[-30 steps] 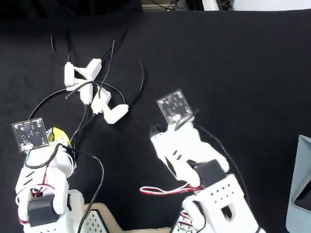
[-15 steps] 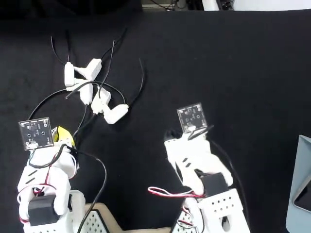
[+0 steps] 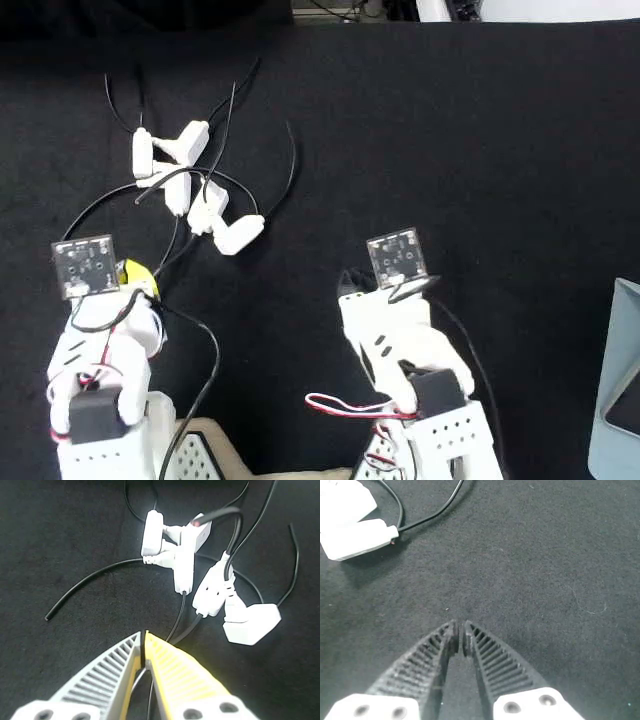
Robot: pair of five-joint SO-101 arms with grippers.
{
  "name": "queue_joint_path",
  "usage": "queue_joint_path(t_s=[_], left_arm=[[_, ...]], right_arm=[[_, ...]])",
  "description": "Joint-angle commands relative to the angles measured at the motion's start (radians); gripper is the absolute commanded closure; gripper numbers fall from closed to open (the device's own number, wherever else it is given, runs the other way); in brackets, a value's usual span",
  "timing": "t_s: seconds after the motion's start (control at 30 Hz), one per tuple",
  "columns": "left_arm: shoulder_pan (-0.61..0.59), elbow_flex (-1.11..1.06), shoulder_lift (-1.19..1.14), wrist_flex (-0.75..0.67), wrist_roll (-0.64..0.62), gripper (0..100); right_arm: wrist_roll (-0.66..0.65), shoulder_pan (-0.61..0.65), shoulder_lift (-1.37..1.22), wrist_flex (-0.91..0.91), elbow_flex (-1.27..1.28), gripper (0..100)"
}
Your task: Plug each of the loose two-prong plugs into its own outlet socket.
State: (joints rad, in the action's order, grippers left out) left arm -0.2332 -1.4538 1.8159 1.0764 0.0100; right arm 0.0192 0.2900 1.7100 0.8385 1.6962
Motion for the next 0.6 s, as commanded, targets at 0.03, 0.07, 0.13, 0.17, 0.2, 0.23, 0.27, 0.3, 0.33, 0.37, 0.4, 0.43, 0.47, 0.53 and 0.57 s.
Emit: queue_joint_path(t_s=[0.03, 0.07, 0.13, 0.17, 0.2, 0.23, 0.27, 0.3, 0.33, 0.37, 0.4, 0.43, 0.47, 0.53, 0.57], left_arm=[[0.033, -0.154, 0.005, -0.170, 0.086, 97], [0.036, -0.182, 0.005, -0.195, 0.098, 97], [0.042, -0.194, 0.005, -0.209, 0.112, 97], [0.044, -0.202, 0.005, -0.210, 0.112, 97], [0.044, -0.206, 0.005, -0.209, 0.115, 97], [0.044, -0.219, 0.005, -0.209, 0.117, 97], [0.044, -0.234, 0.005, -0.212, 0.117, 97], [0.044, -0.245, 0.005, -0.212, 0.117, 97], [0.044, -0.245, 0.003, -0.207, 0.115, 97], [0.044, -0.245, 0.002, -0.206, 0.112, 97], [0.041, -0.245, 0.000, -0.204, 0.112, 97], [0.041, -0.245, 0.000, -0.190, 0.112, 97], [0.042, -0.245, 0.000, -0.169, 0.112, 97], [0.044, -0.245, 0.000, -0.133, 0.112, 97], [0.044, -0.245, 0.000, -0.120, 0.115, 97]], right_arm=[[0.034, -0.014, 0.053, 0.060, -0.005, 98.6], [0.035, -0.014, 0.059, 0.071, -0.005, 98.6], [0.038, -0.014, 0.068, 0.083, -0.005, 98.6], [0.038, -0.014, 0.070, 0.083, -0.005, 98.6], [0.038, -0.014, 0.071, 0.083, -0.005, 98.6], [0.038, -0.014, 0.070, 0.083, -0.005, 98.6], [0.038, -0.014, 0.065, 0.083, -0.005, 98.6], [0.038, -0.014, 0.064, 0.083, -0.005, 98.5], [0.038, -0.014, 0.064, 0.087, -0.005, 98.5], [0.038, -0.014, 0.064, 0.101, -0.005, 98.5], [0.038, -0.014, 0.064, 0.120, -0.005, 98.5], [0.038, -0.014, 0.064, 0.137, -0.005, 98.5], [0.038, -0.014, 0.068, 0.150, -0.005, 98.5], [0.038, -0.014, 0.070, 0.166, -0.005, 98.5], [0.037, -0.014, 0.065, 0.173, -0.005, 98.5]])
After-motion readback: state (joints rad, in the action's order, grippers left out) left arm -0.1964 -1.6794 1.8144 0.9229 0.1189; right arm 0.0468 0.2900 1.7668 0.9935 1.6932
